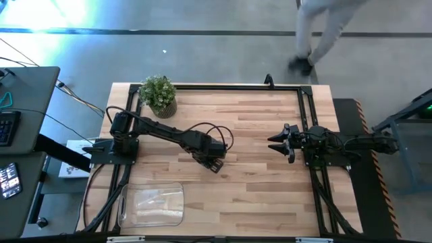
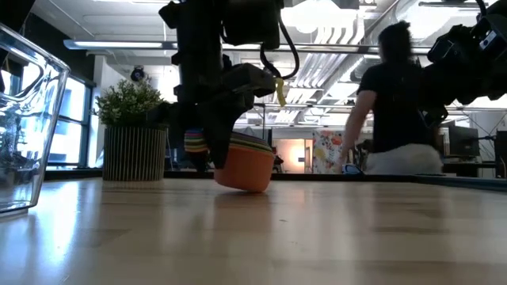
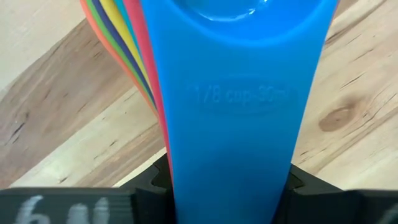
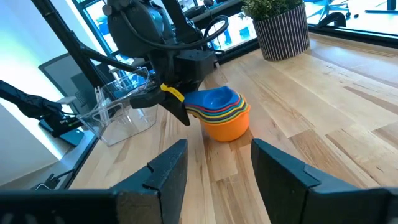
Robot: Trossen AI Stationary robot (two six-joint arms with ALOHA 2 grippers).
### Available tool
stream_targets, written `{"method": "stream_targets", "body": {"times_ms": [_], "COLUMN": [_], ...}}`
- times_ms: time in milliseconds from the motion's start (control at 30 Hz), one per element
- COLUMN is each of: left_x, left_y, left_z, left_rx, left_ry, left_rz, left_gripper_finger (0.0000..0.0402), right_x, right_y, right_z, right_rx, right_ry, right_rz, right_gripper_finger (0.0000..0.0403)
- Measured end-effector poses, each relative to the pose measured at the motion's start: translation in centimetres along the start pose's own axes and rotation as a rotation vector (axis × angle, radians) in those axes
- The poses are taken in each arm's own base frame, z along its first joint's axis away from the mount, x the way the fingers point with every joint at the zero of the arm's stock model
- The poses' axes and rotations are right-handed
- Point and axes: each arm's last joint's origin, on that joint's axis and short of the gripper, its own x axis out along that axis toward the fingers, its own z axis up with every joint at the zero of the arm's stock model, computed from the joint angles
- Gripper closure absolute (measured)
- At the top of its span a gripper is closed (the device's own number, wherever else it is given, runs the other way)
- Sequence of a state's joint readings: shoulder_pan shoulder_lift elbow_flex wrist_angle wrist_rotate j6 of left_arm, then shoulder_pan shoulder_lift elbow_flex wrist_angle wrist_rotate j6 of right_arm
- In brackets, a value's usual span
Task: Nest measuring cups in basket
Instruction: Put the stacked measuring cups into the transparent bin
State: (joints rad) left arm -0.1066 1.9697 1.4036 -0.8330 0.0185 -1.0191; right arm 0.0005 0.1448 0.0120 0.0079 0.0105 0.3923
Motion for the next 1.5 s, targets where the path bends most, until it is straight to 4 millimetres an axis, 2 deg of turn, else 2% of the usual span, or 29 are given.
{"method": "stream_targets", "body": {"times_ms": [500, 733, 933, 1300, 1500], "left_x": [-0.1, -0.2, -0.2, -0.2, -0.2], "left_y": [-0.3, 0.0, 0.4, 0.4, 0.5], "left_z": [-0.4, 0.2, 0.6, 0.9, 1.3], "left_rx": [0.026, 0.007, -0.008, -0.001, -0.033], "left_ry": [-0.034, -0.02, -0.007, -0.021, -0.032], "left_rz": [0.003, -0.007, 0.003, -0.006, -0.024], "left_gripper_finger": [0.028, 0.028, 0.024, 0.0244, 0.0218], "right_x": [0.0, 0.0, 0.0, 0.0, 0.0], "right_y": [0.0, 0.0, 0.0, 0.0, 0.0], "right_z": [0.0, 0.0, 0.0, 0.0, 0.0], "right_rx": [0.0, 0.0, 0.0, 0.0, 0.0], "right_ry": [0.0, 0.0, 0.0, 0.0, 0.0], "right_rz": [0.0, 0.0, 0.0, 0.0, 0.0], "right_gripper_finger": [0.0234, 0.0234, 0.0234, 0.0234, 0.0234]}}
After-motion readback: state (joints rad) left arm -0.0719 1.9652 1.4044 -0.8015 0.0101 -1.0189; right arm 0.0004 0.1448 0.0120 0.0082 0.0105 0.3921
